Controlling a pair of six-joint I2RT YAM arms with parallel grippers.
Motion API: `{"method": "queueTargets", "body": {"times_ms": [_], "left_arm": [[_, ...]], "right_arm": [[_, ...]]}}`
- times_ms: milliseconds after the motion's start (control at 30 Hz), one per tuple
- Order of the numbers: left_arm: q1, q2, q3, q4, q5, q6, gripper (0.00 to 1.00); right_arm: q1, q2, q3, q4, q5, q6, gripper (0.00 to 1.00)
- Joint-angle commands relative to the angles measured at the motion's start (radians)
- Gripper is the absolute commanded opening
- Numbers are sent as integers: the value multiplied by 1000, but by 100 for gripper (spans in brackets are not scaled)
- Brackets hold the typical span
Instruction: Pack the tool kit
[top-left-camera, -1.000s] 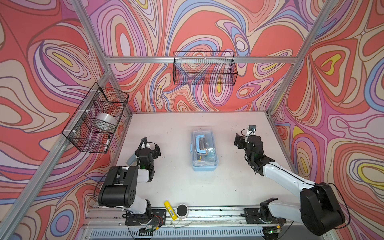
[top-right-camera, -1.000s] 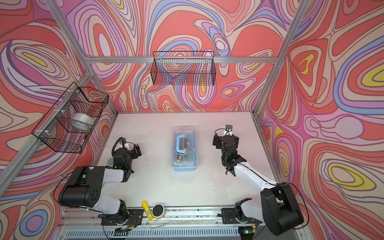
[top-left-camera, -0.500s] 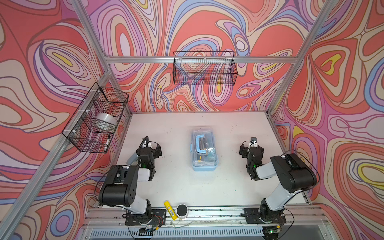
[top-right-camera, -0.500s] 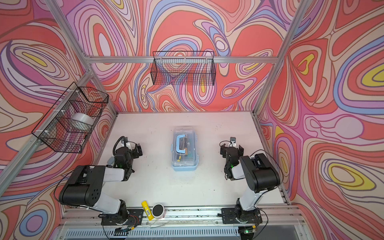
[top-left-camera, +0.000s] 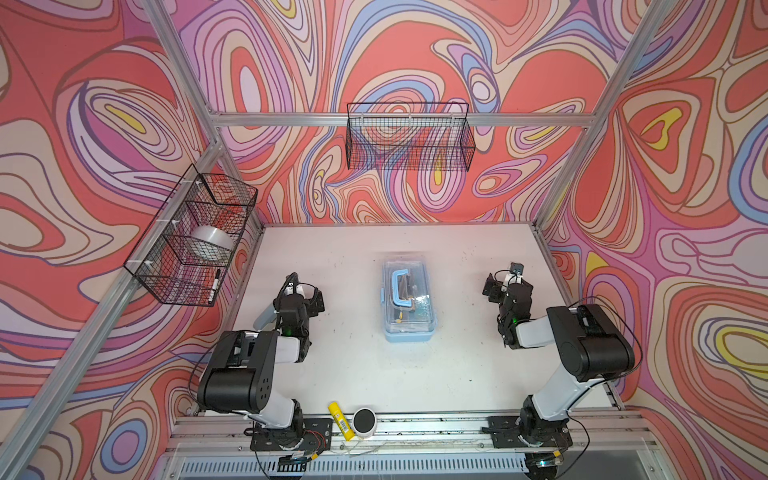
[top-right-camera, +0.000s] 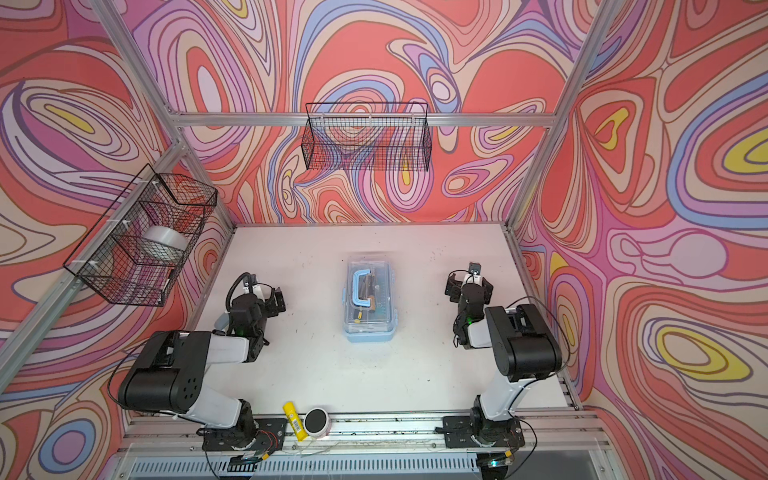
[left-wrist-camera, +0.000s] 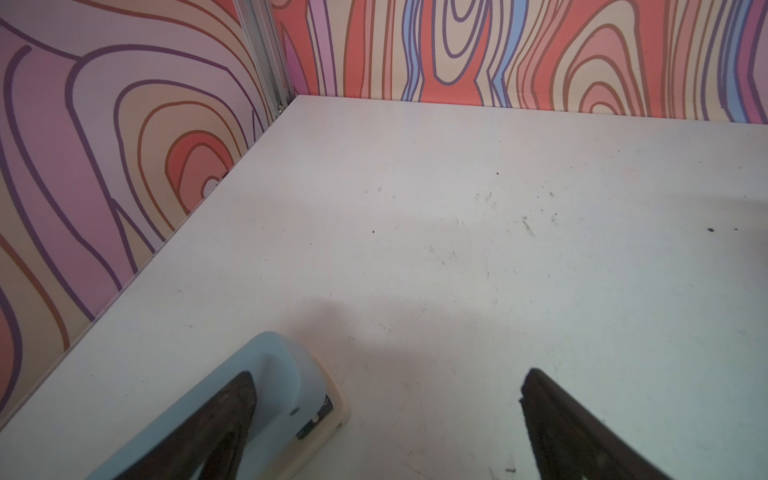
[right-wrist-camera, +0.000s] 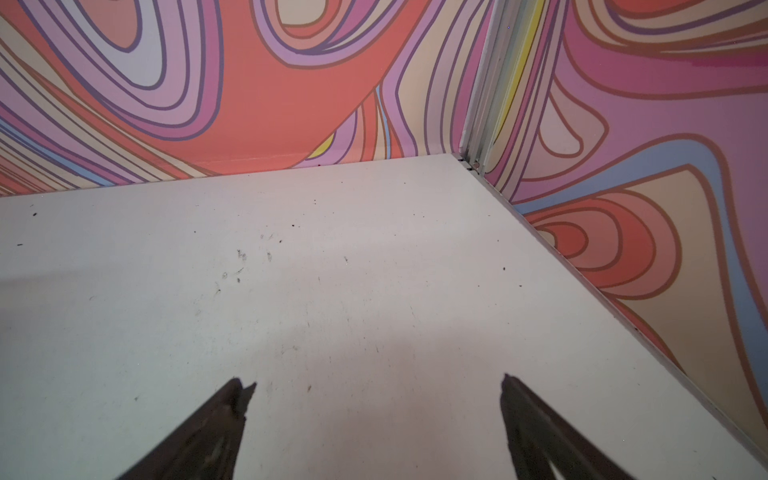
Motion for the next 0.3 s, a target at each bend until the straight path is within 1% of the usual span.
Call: {"method": "queueTargets", "body": {"times_ms": [0,100,267], "left_arm": [[-4,6,15,7,14,21,100],[-4,5,14,8,12,20,100],[-4,6,15,7,13,21,100]], "right_arm": [[-1,-2,12,-24,-20,13,98],[-9,8,36,-67,-37,19,99],[-10,-7,2,-10,-32,10,98]]}}
